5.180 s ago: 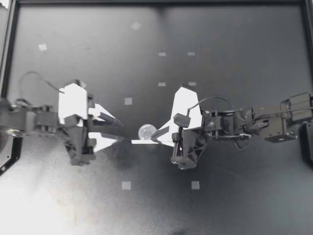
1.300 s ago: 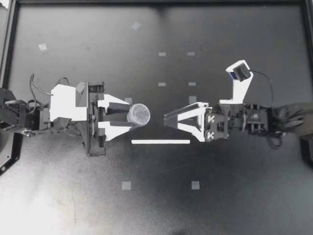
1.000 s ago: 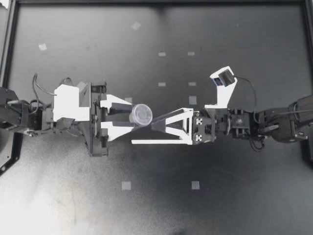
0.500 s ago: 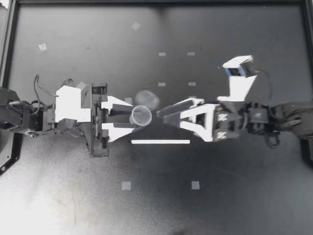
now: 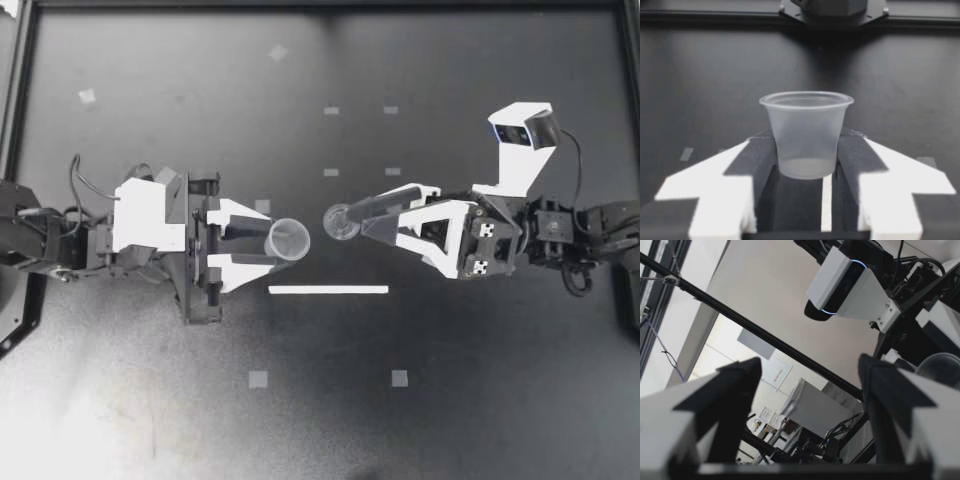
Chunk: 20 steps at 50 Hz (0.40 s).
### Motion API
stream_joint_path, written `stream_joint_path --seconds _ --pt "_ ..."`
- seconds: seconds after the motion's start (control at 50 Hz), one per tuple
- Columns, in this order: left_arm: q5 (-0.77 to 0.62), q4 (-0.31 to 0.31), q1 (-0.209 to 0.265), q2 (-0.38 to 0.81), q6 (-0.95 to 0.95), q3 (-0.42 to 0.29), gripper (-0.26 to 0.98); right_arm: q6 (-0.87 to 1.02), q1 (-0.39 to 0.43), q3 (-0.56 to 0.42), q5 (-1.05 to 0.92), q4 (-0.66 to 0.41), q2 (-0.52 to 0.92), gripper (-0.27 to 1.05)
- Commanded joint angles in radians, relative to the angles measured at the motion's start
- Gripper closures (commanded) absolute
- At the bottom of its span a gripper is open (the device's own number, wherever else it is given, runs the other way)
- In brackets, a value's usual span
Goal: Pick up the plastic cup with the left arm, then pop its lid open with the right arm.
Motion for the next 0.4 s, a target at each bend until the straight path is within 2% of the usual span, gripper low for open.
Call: stream_joint_path --seconds 0.0,0.38 --pt "-0.006 0.0 -0.002 -0.012 0.002 -0.008 0.62 -0.002 -0.005 -0.015 -0.009 0.002 -0.006 0.02" --pt "-0.005 0.0 -0.002 -0.009 0.0 -0.008 0.62 -0.017 -0.005 -0.014 -0.009 -0.008 -0.011 0.02"
